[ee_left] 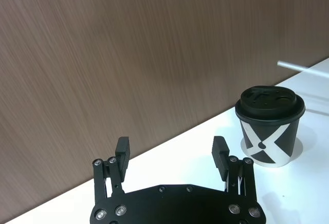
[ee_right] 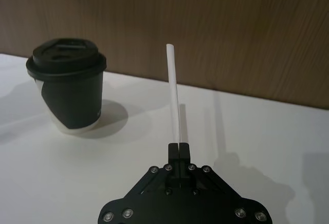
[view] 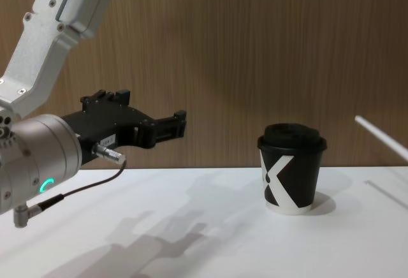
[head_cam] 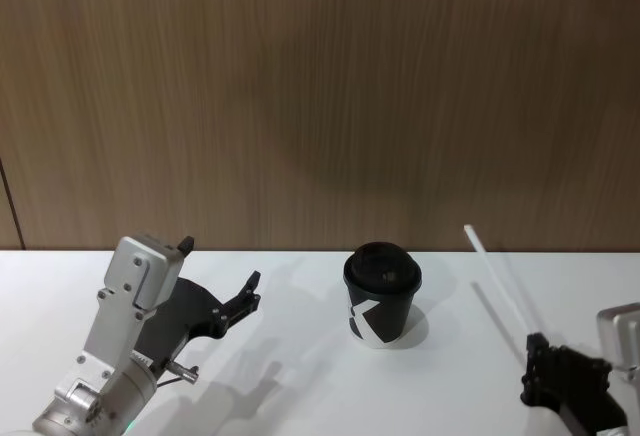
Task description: Pick up the straw with one hand, pass it to the other hand, and insert it into the cup.
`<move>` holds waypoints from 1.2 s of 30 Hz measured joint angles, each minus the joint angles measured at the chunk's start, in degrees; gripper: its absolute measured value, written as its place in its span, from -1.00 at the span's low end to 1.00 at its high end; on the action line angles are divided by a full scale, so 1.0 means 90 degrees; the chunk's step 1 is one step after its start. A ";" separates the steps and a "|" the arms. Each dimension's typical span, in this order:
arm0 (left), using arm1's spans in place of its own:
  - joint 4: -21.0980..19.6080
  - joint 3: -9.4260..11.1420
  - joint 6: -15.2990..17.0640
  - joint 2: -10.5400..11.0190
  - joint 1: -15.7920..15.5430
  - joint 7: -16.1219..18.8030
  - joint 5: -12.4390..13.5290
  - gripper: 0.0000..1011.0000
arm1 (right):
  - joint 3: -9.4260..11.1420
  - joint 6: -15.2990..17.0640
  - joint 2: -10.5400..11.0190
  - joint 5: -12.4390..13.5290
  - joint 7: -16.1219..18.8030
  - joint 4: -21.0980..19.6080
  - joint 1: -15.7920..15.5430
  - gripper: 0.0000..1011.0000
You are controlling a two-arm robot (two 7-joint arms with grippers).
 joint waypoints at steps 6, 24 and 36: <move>0.0000 0.0000 0.0000 0.0000 0.0000 0.0000 0.0000 0.98 | 0.0104 -0.0551 0.0131 -0.0046 0.0173 0.0056 0.0103 -0.99; 0.0000 0.0000 0.0000 0.0000 0.0000 0.0000 0.0000 0.98 | 0.0394 -0.1983 0.0784 0.0456 0.1554 0.0133 0.0505 -0.99; 0.0000 0.0000 0.0000 0.0000 0.0000 0.0000 0.0000 0.98 | 0.0420 -0.2481 0.1215 0.1083 0.2616 0.0193 0.0855 -0.99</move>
